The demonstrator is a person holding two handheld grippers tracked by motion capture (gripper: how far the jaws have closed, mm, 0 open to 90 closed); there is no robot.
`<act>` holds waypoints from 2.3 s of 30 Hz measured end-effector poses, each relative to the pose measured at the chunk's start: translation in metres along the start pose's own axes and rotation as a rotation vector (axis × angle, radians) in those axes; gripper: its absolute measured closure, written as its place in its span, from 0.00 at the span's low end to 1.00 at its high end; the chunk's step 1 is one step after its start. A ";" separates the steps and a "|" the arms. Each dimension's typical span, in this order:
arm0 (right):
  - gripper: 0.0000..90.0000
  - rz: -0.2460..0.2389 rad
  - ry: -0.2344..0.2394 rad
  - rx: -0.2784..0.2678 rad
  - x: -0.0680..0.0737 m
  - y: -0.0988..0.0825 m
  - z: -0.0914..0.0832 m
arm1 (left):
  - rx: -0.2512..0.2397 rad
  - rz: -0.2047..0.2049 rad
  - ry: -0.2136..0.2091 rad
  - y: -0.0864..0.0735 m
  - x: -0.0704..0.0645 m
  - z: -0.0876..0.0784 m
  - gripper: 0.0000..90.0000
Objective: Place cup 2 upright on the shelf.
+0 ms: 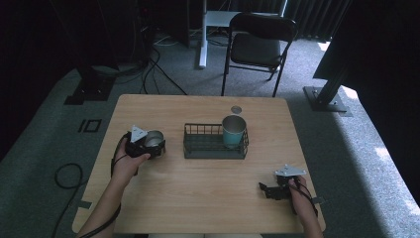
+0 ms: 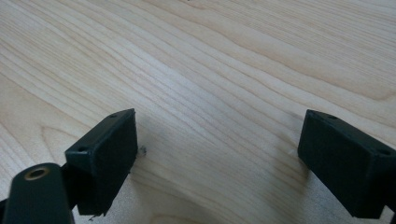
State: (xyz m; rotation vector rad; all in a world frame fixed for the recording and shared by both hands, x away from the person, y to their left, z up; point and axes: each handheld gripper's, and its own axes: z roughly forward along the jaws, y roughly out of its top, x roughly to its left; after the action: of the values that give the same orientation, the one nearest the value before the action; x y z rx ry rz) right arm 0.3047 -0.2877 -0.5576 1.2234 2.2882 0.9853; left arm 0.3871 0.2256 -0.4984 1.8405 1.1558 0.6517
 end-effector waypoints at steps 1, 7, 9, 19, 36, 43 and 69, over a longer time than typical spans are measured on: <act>0.13 0.000 0.000 0.000 0.000 0.000 0.000 | -0.007 0.001 0.001 0.002 0.000 -0.001 0.15; 0.13 0.000 0.000 0.000 0.000 0.000 0.000 | -0.021 0.018 -0.008 0.014 -0.002 -0.008 0.15; 0.13 0.000 0.000 0.000 0.000 0.000 0.000 | -0.025 0.020 -0.016 0.018 -0.003 -0.010 0.15; 0.13 0.000 0.000 0.000 0.000 0.000 0.000 | -0.068 0.045 -0.055 0.043 -0.008 -0.022 0.15; 0.13 0.000 0.000 0.000 0.000 0.000 0.000 | -0.152 0.099 -0.105 0.091 -0.032 -0.033 0.15; 0.13 0.000 0.000 0.000 0.000 0.000 0.000 | -0.159 0.138 -0.135 0.102 -0.049 -0.025 0.15; 0.13 -0.001 0.000 -0.002 0.000 0.000 0.000 | -0.171 0.152 -0.230 0.122 -0.097 0.015 0.15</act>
State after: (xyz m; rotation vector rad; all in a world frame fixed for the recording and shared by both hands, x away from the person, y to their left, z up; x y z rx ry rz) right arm 0.3048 -0.2878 -0.5577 1.2220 2.2865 0.9868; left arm 0.4126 0.1061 -0.4001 1.8145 0.7921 0.5871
